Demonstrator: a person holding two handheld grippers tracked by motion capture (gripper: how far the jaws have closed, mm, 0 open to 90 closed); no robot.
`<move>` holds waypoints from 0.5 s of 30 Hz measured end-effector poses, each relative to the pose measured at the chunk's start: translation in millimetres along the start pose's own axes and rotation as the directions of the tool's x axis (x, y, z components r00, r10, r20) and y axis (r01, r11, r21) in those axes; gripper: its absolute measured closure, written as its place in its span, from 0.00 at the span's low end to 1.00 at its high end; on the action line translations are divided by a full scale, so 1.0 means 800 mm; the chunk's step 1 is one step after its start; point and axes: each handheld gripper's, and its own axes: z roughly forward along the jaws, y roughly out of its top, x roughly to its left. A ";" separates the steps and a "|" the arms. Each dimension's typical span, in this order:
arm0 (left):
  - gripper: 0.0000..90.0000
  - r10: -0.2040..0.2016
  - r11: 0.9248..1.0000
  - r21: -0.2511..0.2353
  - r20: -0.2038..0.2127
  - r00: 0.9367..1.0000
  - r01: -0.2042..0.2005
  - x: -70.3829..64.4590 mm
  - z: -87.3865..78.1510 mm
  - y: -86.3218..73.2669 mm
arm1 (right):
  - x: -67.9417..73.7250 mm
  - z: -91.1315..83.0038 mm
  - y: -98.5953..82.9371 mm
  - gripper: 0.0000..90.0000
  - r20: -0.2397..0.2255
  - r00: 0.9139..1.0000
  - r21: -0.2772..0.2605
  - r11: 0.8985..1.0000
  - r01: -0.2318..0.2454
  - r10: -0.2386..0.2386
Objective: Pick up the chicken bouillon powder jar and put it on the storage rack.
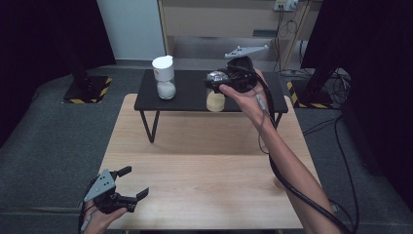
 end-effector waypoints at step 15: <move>0.00 -0.003 1.000 -0.001 0.002 1.000 0.003 0.001 0.000 -0.001 | -0.003 0.026 0.010 0.39 0.063 0.998 0.002 1.000 -0.027 0.027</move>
